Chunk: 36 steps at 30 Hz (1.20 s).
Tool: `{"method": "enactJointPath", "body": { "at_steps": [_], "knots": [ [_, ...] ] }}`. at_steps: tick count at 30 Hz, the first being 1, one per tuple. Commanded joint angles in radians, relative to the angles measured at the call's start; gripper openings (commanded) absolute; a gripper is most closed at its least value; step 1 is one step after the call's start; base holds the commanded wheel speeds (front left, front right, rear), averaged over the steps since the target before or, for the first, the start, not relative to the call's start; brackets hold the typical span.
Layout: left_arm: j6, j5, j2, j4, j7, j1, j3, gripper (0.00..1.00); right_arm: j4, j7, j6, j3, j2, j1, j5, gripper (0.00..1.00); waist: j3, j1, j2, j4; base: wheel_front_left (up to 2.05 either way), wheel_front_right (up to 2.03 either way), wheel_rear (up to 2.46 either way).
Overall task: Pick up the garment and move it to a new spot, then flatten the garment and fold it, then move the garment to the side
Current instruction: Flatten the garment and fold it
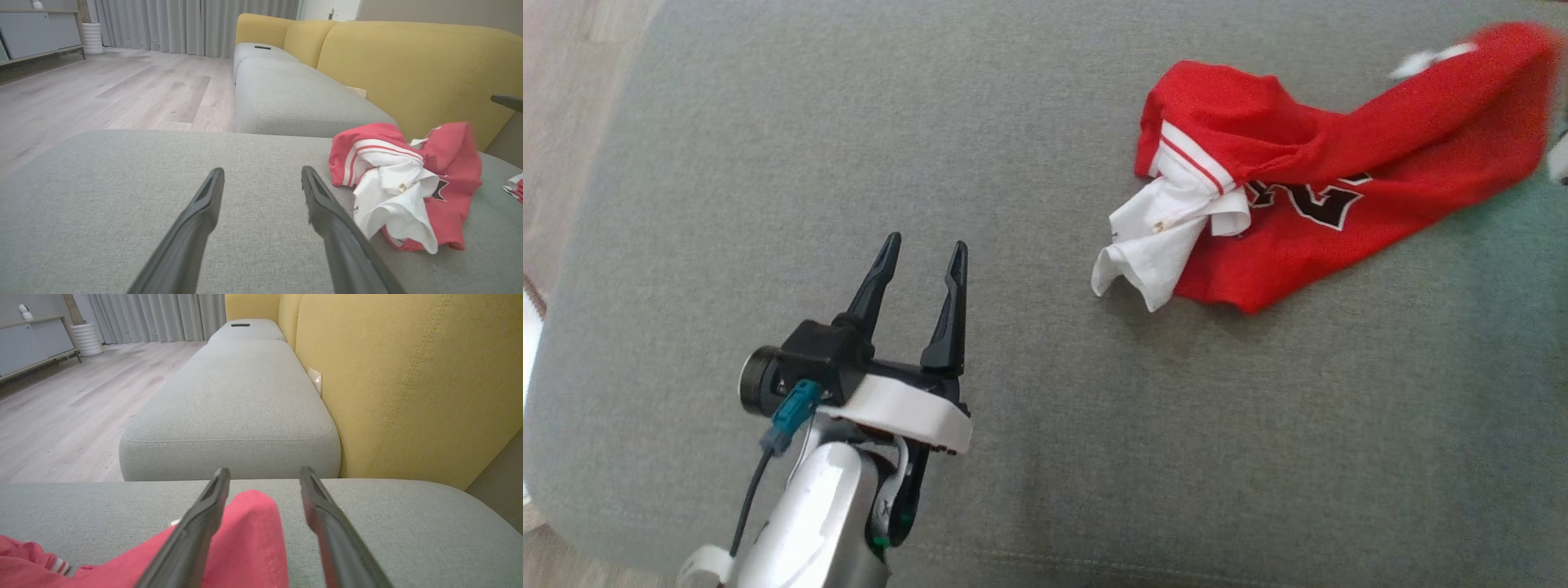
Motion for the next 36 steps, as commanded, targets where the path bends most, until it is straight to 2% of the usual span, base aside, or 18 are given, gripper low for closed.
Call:
{"method": "enactJointPath", "body": {
  "at_steps": [1,5,7,13,19,23,29,36],
  "knots": [
    [0.001,-0.002,0.006,-0.032,-0.006,-0.016,0.036,1.00,-0.015,-0.020,-0.001,0.004,0.012,-0.010,-0.018,1.00,-0.009,0.0000,0.0000,-0.015,0.00,0.00,0.00],
    [0.001,0.002,0.006,-0.036,-0.006,-0.012,0.053,1.00,-0.045,-0.029,-0.001,-0.007,0.047,0.007,-0.035,1.00,-0.031,0.0000,0.0000,-0.049,0.00,0.00,0.00],
    [-0.001,0.004,0.006,-0.040,-0.006,-0.009,0.067,1.00,-0.110,-0.030,-0.001,-0.019,0.063,0.035,-0.038,1.00,-0.044,0.0000,0.0000,-0.070,0.00,0.00,0.00],
    [-0.006,0.008,0.006,-0.051,-0.006,0.009,0.102,1.00,-0.392,-0.031,-0.001,-0.104,0.127,0.225,-0.049,1.00,-0.090,0.0000,0.0000,-0.132,0.00,0.00,0.00],
    [-0.010,0.006,0.006,-0.067,-0.006,0.038,0.124,1.00,-0.687,-0.031,-0.001,-0.177,0.239,0.501,-0.111,1.00,-0.127,0.0000,0.0000,-0.180,0.00,0.00,0.00],
    [-0.013,0.005,0.006,-0.069,-0.006,0.056,0.138,1.00,-0.841,-0.031,-0.001,-0.226,0.323,0.667,-0.170,1.00,-0.142,0.0000,0.0000,-0.202,0.00,0.00,0.00],
    [-0.023,0.010,0.006,-0.066,-0.006,0.070,0.145,1.00,-0.934,-0.031,-0.001,-0.272,0.385,0.803,-0.212,1.00,-0.148,0.0000,0.0000,-0.214,0.00,0.00,0.00],
    [-0.031,0.013,0.006,-0.064,-0.006,0.069,0.136,1.00,-0.977,-0.017,-0.001,-0.258,0.405,0.842,-0.260,1.00,-0.140,0.0000,0.0000,-0.202,0.00,0.00,0.00]
  ]
}}
